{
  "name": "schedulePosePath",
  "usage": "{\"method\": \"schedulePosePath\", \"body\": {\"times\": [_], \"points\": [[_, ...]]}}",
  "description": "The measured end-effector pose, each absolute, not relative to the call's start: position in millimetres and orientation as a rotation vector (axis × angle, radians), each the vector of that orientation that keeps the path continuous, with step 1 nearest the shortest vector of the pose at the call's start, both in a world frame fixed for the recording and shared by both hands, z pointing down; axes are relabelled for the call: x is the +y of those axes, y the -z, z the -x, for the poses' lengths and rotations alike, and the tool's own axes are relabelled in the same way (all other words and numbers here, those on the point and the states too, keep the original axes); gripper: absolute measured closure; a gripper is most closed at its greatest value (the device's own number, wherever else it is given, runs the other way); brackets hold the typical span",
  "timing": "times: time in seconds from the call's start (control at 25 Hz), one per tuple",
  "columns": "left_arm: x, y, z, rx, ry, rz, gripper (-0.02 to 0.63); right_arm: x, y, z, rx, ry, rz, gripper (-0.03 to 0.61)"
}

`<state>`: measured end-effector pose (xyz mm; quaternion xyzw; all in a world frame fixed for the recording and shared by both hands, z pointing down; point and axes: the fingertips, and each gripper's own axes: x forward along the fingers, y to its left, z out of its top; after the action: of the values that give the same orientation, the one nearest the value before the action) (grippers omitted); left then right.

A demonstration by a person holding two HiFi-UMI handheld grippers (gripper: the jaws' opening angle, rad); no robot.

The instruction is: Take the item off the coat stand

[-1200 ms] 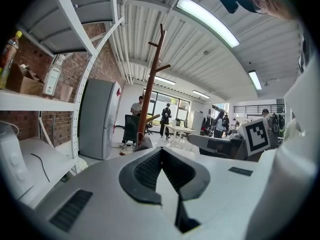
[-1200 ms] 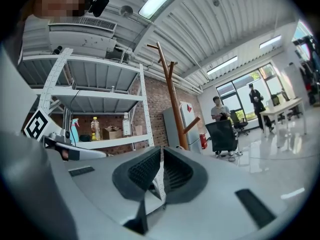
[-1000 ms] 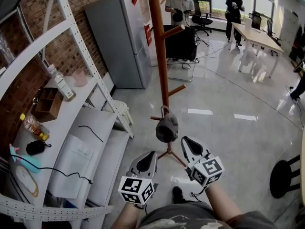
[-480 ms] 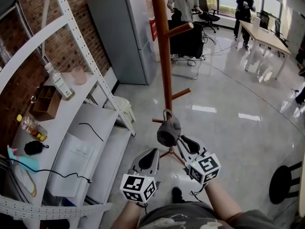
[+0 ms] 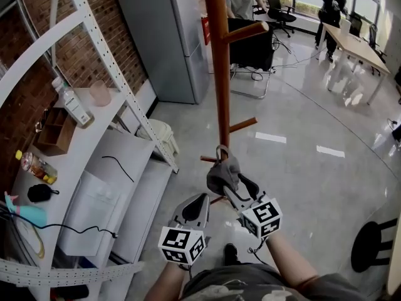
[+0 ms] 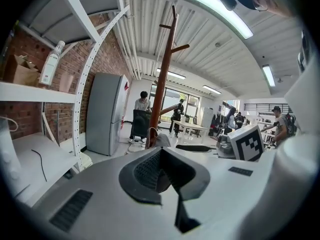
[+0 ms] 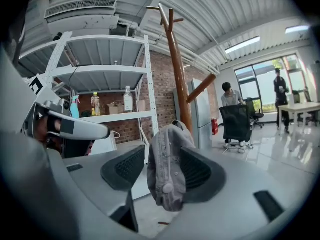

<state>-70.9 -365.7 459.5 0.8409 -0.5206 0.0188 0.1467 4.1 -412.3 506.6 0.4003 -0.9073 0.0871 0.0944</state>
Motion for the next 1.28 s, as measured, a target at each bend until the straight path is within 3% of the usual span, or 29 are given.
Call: {"method": "schedulePosePath", "body": {"times": [0.64, 0.8, 1.28], "points": [[-385, -476, 73, -1.498, -0.09, -2.376, 0.606, -428, -539, 4, -2.569, -0.251, -1.124, 0.374], [-387, -478, 79, -1.511, -0.094, -2.359, 0.606, -427, -536, 3, -2.558, -0.226, -1.157, 0.497], [-373, -468, 82, -1.505, -0.072, -2.382, 0.606, -416, -503, 2, -2.607, -0.174, -1.236, 0.529]]}}
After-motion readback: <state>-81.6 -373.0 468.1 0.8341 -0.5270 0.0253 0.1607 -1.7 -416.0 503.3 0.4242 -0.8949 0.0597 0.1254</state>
